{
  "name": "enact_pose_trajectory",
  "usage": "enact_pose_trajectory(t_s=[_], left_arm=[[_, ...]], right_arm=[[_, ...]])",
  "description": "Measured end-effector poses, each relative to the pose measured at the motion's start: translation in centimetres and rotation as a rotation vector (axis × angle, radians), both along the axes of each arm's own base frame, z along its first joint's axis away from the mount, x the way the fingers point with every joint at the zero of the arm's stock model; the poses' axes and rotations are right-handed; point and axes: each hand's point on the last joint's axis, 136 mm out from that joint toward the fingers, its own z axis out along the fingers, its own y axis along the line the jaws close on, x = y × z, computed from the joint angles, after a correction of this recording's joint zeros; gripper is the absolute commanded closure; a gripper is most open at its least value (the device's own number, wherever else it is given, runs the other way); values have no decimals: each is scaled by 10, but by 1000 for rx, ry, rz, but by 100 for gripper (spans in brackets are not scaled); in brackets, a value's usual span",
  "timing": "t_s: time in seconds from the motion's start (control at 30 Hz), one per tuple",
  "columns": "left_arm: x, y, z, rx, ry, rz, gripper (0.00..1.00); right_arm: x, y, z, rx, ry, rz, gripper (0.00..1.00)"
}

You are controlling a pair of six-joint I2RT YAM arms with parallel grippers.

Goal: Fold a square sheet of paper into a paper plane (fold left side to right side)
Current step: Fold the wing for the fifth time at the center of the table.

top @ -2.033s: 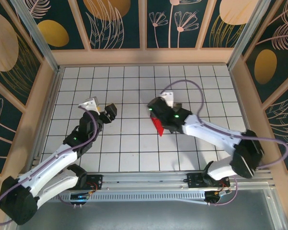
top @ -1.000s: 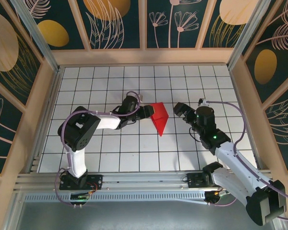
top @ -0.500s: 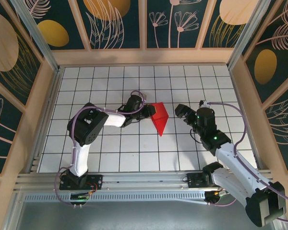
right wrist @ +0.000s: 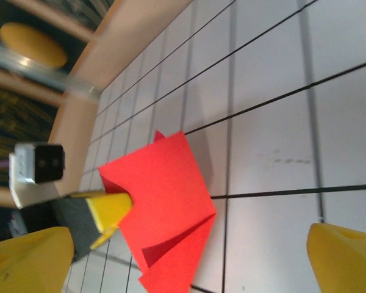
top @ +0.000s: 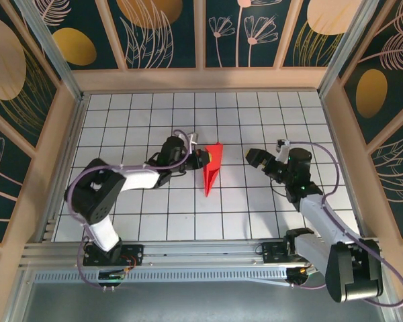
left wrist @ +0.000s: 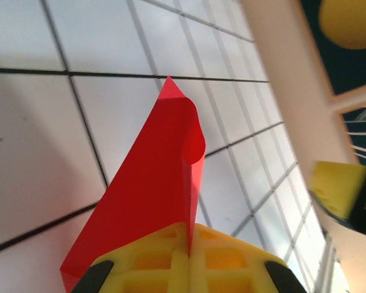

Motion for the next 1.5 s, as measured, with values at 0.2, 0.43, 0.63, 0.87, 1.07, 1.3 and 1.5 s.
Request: enact_pose_trajectory(t_s=[0.2, 0.43, 0.63, 0.87, 1.07, 1.3, 1.5], left_arm=[[-32, 18, 53, -101, -138, -102, 100], [-58, 26, 73, -142, -226, -188, 100], [-66, 26, 70, -149, -220, -223, 100], [-64, 27, 67, -140, -217, -212, 100], [-58, 31, 57, -98, -205, -174, 100], [-53, 35, 42, -45, -184, -141, 100], [-51, 37, 31, -15, -166, -133, 100]], right_arm=[[-11, 44, -16, 22, -17, 252, 15], [-37, 99, -17, 65, -104, 515, 17], [-36, 112, -17, 112, -131, 579, 24], [-40, 122, -6, 149, -164, 637, 39], [-37, 123, -3, 141, -174, 645, 46], [-28, 125, 1, 102, -178, 642, 63], [-20, 124, -2, 68, -157, 616, 72]])
